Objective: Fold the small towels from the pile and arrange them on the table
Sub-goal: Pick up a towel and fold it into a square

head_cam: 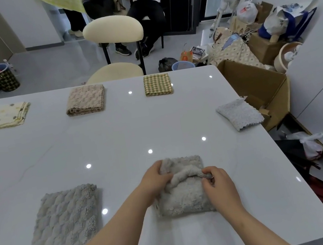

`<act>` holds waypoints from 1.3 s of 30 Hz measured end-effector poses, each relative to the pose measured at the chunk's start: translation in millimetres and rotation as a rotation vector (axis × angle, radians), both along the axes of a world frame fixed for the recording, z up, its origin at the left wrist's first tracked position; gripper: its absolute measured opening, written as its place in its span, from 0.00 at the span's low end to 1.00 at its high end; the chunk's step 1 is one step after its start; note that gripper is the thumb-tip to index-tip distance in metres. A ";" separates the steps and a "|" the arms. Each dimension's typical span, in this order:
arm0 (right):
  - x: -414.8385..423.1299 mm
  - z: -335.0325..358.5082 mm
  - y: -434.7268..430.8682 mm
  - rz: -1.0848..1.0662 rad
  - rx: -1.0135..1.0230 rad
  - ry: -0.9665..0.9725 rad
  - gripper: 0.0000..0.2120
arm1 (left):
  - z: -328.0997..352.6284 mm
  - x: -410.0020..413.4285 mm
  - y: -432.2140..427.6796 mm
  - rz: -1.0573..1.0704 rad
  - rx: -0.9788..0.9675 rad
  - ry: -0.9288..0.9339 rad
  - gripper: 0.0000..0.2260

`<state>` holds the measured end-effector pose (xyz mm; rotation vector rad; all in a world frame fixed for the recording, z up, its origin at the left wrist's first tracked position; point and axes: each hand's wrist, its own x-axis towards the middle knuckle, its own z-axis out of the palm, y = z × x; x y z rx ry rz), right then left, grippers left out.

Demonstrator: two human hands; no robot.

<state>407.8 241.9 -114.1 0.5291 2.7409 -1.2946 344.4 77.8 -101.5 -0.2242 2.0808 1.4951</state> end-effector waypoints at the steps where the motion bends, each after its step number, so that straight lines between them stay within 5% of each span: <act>1: -0.7 0.7 1.0 -0.001 -0.010 -0.003 0.13 | -3.7 1.6 -1.0 0.038 -0.037 0.030 0.11; 6: -2.3 0.5 5.5 -0.023 -0.041 -0.049 0.14 | -12.2 10.0 -15.2 0.586 0.047 0.024 0.06; 11: -2.9 0.7 3.9 -0.020 -0.061 -0.054 0.12 | 3.6 15.5 -31.5 0.149 -0.162 -0.085 0.08; 15: -3.3 4.4 0.0 -0.022 -0.081 -0.051 0.15 | 10.1 9.1 -36.3 -0.012 -0.739 0.225 0.18; 17: -3.0 6.1 -3.9 -0.008 -0.096 -0.070 0.17 | 7.0 8.6 -33.9 0.079 -0.625 0.308 0.18; 21: 0.8 8.3 -15.1 0.032 -0.152 -0.117 0.22 | -0.8 18.3 -26.2 0.130 -0.243 0.122 0.08; 25: 3.3 8.0 -16.5 0.027 -0.126 -0.145 0.22 | -6.6 30.1 -33.7 0.026 -0.271 0.073 0.06; 29: 3.3 9.7 -10.7 0.044 -0.052 -0.209 0.21 | -3.9 31.2 -40.5 -0.009 -0.592 0.202 0.03; 31: 0.9 10.5 -9.5 0.018 -0.036 -0.165 0.23 | -2.1 32.6 -36.1 0.075 -0.517 0.365 0.08; 34: -2.5 9.4 -10.2 0.071 -0.026 -0.095 0.27 | -2.8 32.1 -27.1 -0.096 -0.442 0.496 0.21; 39: -0.6 6.1 -10.0 0.154 -0.043 -0.116 0.25 | -10.0 34.1 -22.2 -0.169 -0.513 0.406 0.15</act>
